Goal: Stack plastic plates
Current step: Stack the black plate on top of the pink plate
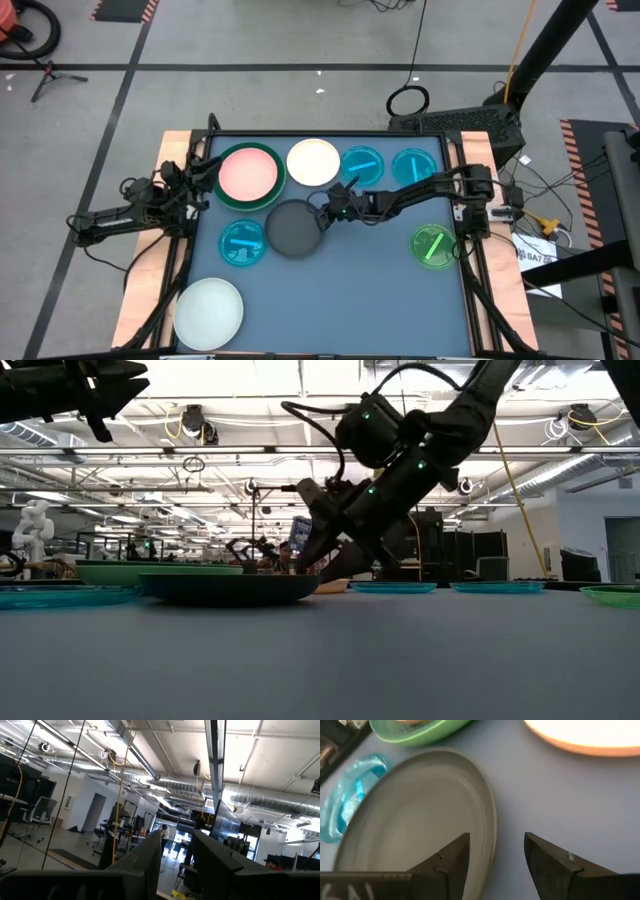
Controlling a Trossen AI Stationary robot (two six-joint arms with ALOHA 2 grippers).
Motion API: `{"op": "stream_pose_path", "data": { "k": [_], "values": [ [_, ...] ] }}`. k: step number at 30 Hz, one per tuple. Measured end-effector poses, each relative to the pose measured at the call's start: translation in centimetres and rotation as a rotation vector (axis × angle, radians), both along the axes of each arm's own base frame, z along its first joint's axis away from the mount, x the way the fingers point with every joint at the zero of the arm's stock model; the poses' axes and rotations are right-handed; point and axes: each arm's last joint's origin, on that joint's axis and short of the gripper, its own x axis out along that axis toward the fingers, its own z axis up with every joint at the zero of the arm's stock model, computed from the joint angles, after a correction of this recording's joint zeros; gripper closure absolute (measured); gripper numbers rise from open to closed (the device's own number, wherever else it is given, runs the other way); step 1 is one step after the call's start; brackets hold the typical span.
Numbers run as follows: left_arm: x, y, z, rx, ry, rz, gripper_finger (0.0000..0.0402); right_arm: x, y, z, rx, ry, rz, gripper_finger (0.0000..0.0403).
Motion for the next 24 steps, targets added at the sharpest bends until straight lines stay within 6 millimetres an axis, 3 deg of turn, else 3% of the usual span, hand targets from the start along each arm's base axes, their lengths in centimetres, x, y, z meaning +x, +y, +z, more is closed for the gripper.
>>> {"op": "stream_pose_path", "data": {
  "k": [12, 24],
  "values": [
    [0.0, 0.0, 0.0, 0.001, 0.003, 0.001, 0.0286, 3.0, 0.2, -0.2, -0.038, 0.099, 0.079, 0.0234],
    [0.0, 0.0, 0.0, -0.002, 0.001, -0.001, 0.0286, 2.9, 0.1, 0.0, -0.050, 0.123, 0.047, 0.0363]
  ]
}}
